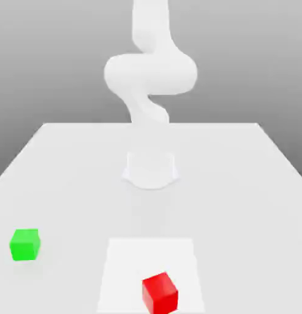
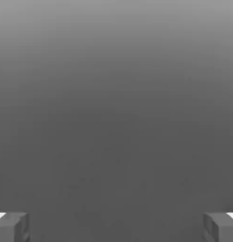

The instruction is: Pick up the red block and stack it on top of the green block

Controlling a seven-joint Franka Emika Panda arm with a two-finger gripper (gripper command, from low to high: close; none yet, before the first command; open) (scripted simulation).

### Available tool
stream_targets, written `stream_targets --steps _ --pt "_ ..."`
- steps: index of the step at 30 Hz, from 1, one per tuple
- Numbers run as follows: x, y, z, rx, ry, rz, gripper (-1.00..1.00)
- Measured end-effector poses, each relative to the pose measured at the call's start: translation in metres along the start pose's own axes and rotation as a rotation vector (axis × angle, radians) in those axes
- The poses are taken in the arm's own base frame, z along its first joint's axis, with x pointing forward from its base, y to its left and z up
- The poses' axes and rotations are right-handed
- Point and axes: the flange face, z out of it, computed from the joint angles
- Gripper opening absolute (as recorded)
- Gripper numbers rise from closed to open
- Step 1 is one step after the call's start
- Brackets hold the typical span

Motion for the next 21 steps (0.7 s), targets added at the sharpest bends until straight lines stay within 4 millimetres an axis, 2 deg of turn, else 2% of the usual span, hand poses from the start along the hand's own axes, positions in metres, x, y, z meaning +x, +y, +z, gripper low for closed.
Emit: stream_targets --steps 5,10,16,21 --pt "-0.009 0.008 0.101 -0.075 -0.132 -0.073 0.00" --pt "-0.033 0.026 0.194 -0.150 -0.255 -0.145 0.00" --pt "-0.079 0.064 0.294 -0.244 -0.397 -0.234 0.00" --pt "-0.128 0.106 0.364 -0.327 -0.511 -0.314 0.00"
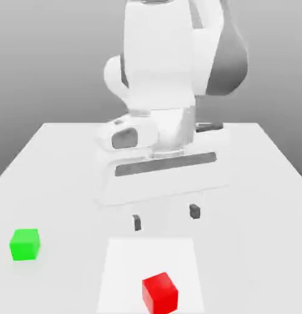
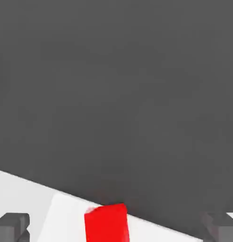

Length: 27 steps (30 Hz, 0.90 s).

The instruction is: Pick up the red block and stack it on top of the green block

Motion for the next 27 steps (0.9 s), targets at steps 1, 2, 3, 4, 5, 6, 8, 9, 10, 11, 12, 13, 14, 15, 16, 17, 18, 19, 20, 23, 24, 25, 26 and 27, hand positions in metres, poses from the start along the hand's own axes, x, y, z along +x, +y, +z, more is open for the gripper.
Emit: stream_targets --steps 1,2,3,4,5,6,8,9,10,11,12,13,14,15,16,17,18,19,20,23,24,25,26,27 --pt "-0.004 0.003 0.018 -0.018 -0.022 -0.014 0.00" --pt "-0.009 0.006 0.036 -0.035 -0.045 -0.029 0.00" --pt "-0.014 0.010 0.054 -0.053 -0.067 -0.044 0.00" --pt "-0.018 0.012 0.070 -0.067 -0.084 -0.056 0.00" --pt "-0.020 0.014 0.084 -0.074 -0.092 -0.062 0.00" --pt "-0.022 0.016 0.098 -0.077 -0.096 -0.066 0.00" --pt "-0.025 0.018 0.124 -0.080 -0.099 -0.068 0.00" --pt "-0.027 0.020 0.137 -0.080 -0.100 -0.068 -1.00" --pt "-0.027 0.020 0.137 -0.080 -0.100 -0.068 -1.00" --pt "-0.027 0.020 0.137 -0.080 -0.100 -0.068 -1.00" --pt "-0.027 0.020 0.137 -0.080 -0.100 -0.068 -1.00" --pt "-0.027 0.020 0.137 -0.081 -0.101 -0.068 -1.00" --pt "-0.027 0.020 0.137 -0.081 -0.101 -0.068 -1.00" --pt "-0.028 0.021 0.143 -0.081 -0.101 -0.068 -1.00" --pt "-0.028 0.020 0.139 -0.081 -0.101 -0.068 -1.00" --pt "-0.027 0.019 0.131 -0.081 -0.101 -0.068 -1.00" --pt "-0.025 0.018 0.121 -0.081 -0.101 -0.069 -1.00" --pt "-0.024 0.017 0.109 -0.081 -0.101 -0.069 -1.00" --pt "-0.023 0.016 0.096 -0.081 -0.101 -0.068 -1.00" --pt "-0.009 0.057 0.074 -0.090 -0.095 0.040 -1.00" --pt "-0.003 0.078 0.069 -0.094 -0.092 0.096 -1.00" --pt "0.001 0.100 0.064 -0.098 -0.088 0.154 -1.00" --pt "0.004 0.123 0.060 -0.101 -0.085 0.213 -1.00" --pt "0.007 0.146 0.055 -0.104 -0.082 0.272 -1.00"
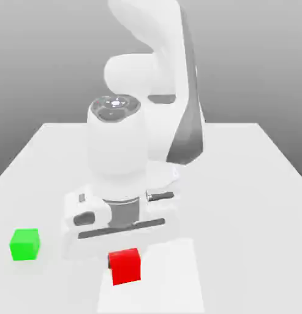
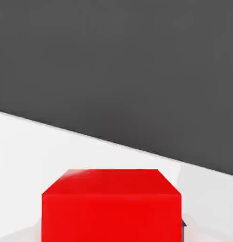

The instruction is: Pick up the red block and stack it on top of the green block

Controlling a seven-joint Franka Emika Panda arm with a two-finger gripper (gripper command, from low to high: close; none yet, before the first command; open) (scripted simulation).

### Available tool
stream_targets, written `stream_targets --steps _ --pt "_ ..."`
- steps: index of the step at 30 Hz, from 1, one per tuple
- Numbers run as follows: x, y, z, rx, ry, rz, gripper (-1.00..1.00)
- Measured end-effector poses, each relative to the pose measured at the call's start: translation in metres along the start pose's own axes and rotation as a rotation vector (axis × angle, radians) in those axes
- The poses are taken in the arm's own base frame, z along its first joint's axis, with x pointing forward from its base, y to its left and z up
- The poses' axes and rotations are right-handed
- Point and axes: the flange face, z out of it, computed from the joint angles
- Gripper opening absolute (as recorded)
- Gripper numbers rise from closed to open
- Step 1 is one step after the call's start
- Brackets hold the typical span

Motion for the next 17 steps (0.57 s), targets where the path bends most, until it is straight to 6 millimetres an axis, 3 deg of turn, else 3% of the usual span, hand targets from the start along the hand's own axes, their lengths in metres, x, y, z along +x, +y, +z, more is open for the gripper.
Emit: stream_targets --steps 4,8,9,14,15,17 --pt "0.022 0.096 -0.009 -0.001 -0.001 0.254 -1.00" --pt "0.022 0.198 -0.017 0.004 -0.006 0.522 -1.00" --pt "0.021 0.208 -0.014 0.005 -0.006 0.552 -1.00" --pt "0.019 0.209 0.036 0.007 -0.007 0.562 -1.00" --pt "0.019 0.209 0.044 0.006 -0.007 0.563 1.00" --pt "0.019 0.209 0.044 0.006 -0.007 0.563 1.00"
